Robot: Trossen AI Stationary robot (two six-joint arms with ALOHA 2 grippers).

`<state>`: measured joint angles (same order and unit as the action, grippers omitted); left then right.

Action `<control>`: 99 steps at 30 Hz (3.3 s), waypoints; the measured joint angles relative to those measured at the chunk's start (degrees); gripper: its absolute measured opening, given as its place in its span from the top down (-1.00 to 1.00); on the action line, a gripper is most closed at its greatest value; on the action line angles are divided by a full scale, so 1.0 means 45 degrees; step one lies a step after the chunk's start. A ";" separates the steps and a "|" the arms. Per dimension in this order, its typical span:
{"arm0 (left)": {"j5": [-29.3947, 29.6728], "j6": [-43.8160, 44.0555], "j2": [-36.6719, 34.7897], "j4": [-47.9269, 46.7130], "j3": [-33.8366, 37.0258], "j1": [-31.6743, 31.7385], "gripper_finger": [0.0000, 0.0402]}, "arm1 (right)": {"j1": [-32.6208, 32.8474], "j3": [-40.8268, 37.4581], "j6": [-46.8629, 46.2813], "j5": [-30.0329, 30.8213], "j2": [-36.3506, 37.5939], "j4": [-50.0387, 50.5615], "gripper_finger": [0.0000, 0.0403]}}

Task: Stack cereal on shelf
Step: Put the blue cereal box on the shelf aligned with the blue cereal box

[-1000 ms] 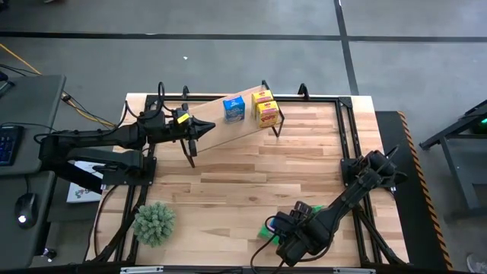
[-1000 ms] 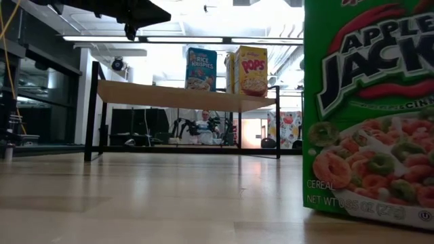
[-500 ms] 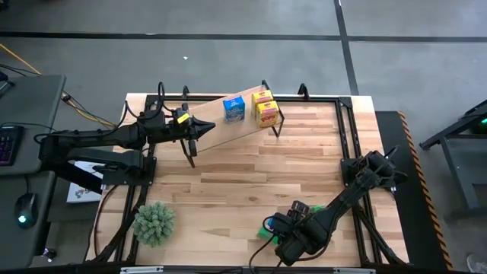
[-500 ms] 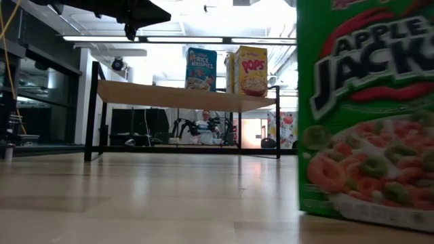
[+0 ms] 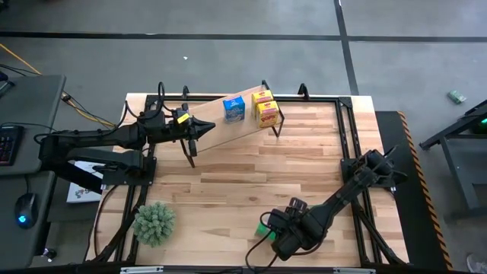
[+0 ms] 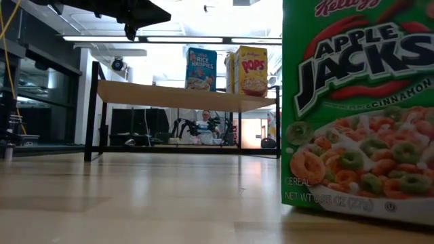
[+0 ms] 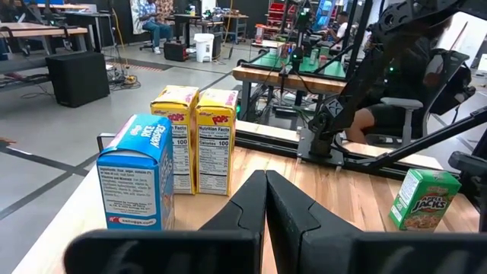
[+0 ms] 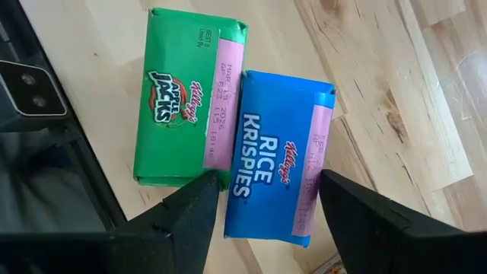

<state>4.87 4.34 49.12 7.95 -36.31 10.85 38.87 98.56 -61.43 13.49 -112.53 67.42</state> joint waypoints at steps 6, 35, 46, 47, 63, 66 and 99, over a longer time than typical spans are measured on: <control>-0.0001 0.0000 0.0000 -0.0001 0.0003 0.0000 0.98 | -0.0138 -0.0015 0.0000 0.0104 -0.0016 0.0096 0.15; -0.0001 0.0005 0.0000 -0.0001 0.0001 0.0000 0.98 | -0.0521 -0.0024 0.1394 0.0456 0.0053 0.0308 0.36; -0.0001 0.0005 0.0000 -0.0006 0.0003 -0.0002 0.98 | -0.0994 -0.0024 0.2164 0.0007 0.0083 0.0383 0.36; -0.0001 0.0005 0.0000 -0.0006 0.0003 0.0000 0.98 | -0.1000 -0.0024 0.2273 0.0007 0.0083 0.0394 0.36; -0.0001 0.0010 0.0000 -0.0007 0.0000 0.0000 0.98 | -0.1044 -0.0019 0.3366 0.1335 0.0083 -0.0207 0.35; -0.0001 0.0015 0.0000 -0.0006 0.0000 -0.0002 0.98 | -0.1071 -0.0019 0.3366 0.1292 0.0083 -0.0223 0.35; -0.0001 0.0015 -0.0005 -0.0093 0.0003 -0.0005 0.98 | -0.2738 -0.0005 0.3664 0.0069 0.0050 -0.0812 -0.30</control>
<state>4.86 4.40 49.10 7.53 -36.29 10.83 26.55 98.54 -44.94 13.80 -112.31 63.76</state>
